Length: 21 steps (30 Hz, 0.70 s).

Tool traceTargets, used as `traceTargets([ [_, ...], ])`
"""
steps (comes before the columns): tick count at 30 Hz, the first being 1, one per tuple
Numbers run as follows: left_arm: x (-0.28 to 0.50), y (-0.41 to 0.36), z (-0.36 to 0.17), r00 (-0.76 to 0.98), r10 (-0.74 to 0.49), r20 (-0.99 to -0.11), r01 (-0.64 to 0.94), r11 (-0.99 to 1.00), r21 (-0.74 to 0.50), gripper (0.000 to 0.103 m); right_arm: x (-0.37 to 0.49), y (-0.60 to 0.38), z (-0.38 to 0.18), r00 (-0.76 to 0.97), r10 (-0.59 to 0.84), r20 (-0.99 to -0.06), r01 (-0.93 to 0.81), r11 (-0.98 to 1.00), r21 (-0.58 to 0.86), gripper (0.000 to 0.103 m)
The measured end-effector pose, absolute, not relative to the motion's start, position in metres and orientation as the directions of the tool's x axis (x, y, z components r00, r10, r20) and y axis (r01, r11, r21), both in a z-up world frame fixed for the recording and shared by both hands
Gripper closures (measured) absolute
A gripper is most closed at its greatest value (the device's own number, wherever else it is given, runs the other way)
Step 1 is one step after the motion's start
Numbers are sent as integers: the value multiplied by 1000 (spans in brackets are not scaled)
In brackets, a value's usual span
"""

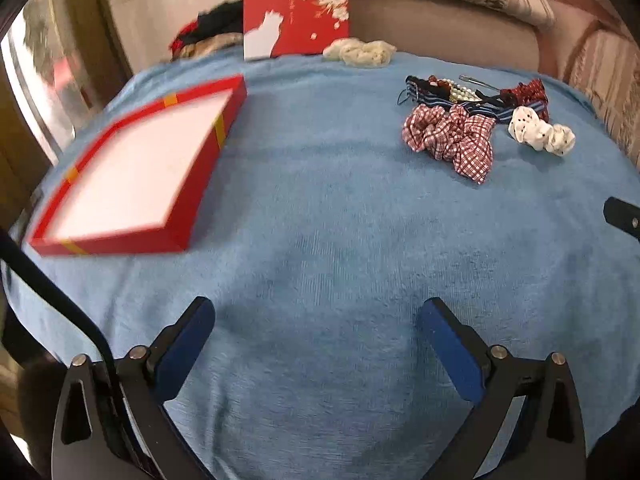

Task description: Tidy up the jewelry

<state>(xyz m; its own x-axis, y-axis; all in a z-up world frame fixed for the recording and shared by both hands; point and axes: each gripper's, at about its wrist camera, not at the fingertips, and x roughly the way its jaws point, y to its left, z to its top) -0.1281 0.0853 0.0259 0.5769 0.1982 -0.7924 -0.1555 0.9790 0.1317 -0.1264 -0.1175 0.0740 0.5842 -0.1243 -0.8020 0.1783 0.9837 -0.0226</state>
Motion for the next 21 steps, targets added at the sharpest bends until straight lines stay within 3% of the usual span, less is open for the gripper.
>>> traceTargets([
  [9, -125, 99, 69, 664, 159, -731, -145, 986, 82, 0, -119, -133, 79, 572, -94, -815, 165, 986, 2, 18],
  [14, -104, 103, 78, 657, 114, -745, -107, 993, 58, 0, -118, -141, 95, 649, -102, -754, 199, 979, 38, 20],
  [21, -70, 101, 83, 652, 102, -752, -55, 995, 87, 0, -91, -151, 77, 564, -32, -825, 181, 980, 86, 23],
])
